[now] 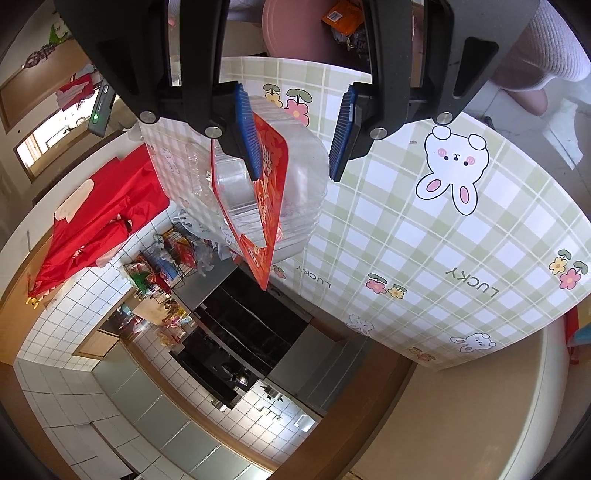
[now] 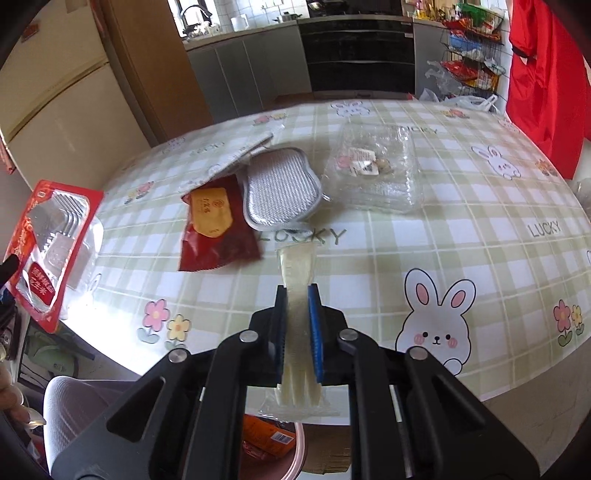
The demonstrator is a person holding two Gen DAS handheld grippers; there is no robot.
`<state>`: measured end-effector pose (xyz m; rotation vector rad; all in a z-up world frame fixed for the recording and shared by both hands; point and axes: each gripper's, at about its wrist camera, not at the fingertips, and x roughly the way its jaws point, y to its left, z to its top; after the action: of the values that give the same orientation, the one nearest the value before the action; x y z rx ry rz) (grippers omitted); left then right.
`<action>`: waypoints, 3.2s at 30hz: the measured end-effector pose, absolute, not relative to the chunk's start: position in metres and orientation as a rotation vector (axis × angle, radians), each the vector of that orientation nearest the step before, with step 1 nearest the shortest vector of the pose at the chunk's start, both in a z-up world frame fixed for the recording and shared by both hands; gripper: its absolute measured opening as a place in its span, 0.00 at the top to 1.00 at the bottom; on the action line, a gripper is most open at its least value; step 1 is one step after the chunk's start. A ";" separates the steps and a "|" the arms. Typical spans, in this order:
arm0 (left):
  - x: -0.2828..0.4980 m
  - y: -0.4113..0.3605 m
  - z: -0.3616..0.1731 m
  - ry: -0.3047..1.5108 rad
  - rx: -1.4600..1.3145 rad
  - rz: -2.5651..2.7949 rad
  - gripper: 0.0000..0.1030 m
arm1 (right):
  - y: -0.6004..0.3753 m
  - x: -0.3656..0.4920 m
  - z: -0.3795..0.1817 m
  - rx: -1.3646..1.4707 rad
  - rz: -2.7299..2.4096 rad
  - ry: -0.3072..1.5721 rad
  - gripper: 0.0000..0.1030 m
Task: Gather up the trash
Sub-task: 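Release the white stick over the bin with the right tool while the left tool holds the tray, then lower the plastic tray into the pink bin and open the left tool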
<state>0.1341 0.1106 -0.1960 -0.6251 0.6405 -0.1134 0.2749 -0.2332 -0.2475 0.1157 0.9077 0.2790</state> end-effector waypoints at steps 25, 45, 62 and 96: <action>0.034 0.128 -0.138 0.497 -0.606 -0.120 0.64 | -0.165 0.145 -0.154 0.078 0.569 0.764 0.86; 0.037 0.121 -0.148 0.547 -0.590 -0.122 0.65 | -0.167 0.152 -0.150 0.045 0.499 0.713 0.19; 0.036 0.060 -0.149 0.614 -0.377 -0.170 0.64 | -0.236 0.137 -0.117 0.126 0.330 0.540 0.06; 0.056 0.042 -0.188 0.763 -0.390 -0.112 0.12 | -0.257 0.151 -0.150 0.193 0.264 0.619 0.06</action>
<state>0.0559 0.0420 -0.1882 -0.3903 0.7630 -0.1116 0.1507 -0.2568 -0.1499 0.1935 0.6188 0.2645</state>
